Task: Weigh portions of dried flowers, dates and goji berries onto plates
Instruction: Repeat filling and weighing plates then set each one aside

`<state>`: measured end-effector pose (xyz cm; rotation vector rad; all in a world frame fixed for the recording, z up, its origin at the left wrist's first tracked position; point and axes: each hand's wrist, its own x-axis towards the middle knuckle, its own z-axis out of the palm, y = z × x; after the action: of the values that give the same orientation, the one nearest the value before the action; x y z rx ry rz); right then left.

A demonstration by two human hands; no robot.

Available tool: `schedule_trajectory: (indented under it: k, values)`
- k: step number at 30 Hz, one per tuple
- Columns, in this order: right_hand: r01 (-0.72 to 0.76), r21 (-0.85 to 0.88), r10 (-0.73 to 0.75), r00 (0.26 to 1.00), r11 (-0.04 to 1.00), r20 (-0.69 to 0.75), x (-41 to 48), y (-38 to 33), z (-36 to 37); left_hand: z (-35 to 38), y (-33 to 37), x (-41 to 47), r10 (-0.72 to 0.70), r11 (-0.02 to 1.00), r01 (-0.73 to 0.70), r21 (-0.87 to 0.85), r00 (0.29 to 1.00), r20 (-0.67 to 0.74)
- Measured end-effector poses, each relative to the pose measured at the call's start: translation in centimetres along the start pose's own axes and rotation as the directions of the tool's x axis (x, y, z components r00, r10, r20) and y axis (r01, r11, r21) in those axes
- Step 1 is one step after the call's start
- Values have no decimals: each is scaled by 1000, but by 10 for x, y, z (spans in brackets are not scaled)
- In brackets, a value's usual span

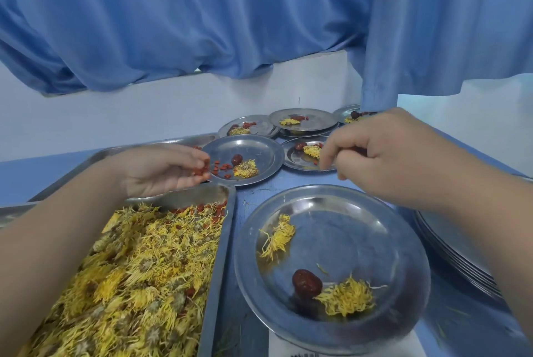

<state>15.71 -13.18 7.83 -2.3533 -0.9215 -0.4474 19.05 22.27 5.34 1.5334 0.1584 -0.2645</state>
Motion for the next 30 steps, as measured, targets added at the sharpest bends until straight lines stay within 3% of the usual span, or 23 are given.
schedule_trajectory:
  k: [5,9,10,12,14,15,24,27,30]
  values:
    - [-5,48,6,1000,999,-29,-2,-3,-12,77,6,-23,-6,999,-9,43,947,322]
    - [3,54,1,997,999,-80,-5,-5,-23,142,1,-30,71,969,-150,195,930,360]
    - [0,50,4,996,999,-91,-5,-5,-26,155,-1,-31,124,919,-229,322,940,317]
    - [-8,60,14,994,998,-105,-6,-5,-30,173,-5,-33,279,686,-373,625,928,248]
    - [-14,69,22,994,997,-108,-7,-5,-34,185,-8,-37,361,486,-430,761,892,273]
    - [-18,70,25,994,997,-108,-8,-5,-36,189,-10,-39,365,459,-431,777,889,277]
    - [-45,77,51,995,996,-83,-15,-14,-49,178,-25,-48,347,754,-346,559,932,110]
    - [-34,83,40,996,996,-75,-20,-22,-54,181,-29,-47,379,797,-352,490,924,48]
    - [-21,88,28,997,996,-72,-26,-30,-57,186,-33,-44,428,779,-367,508,904,-3]
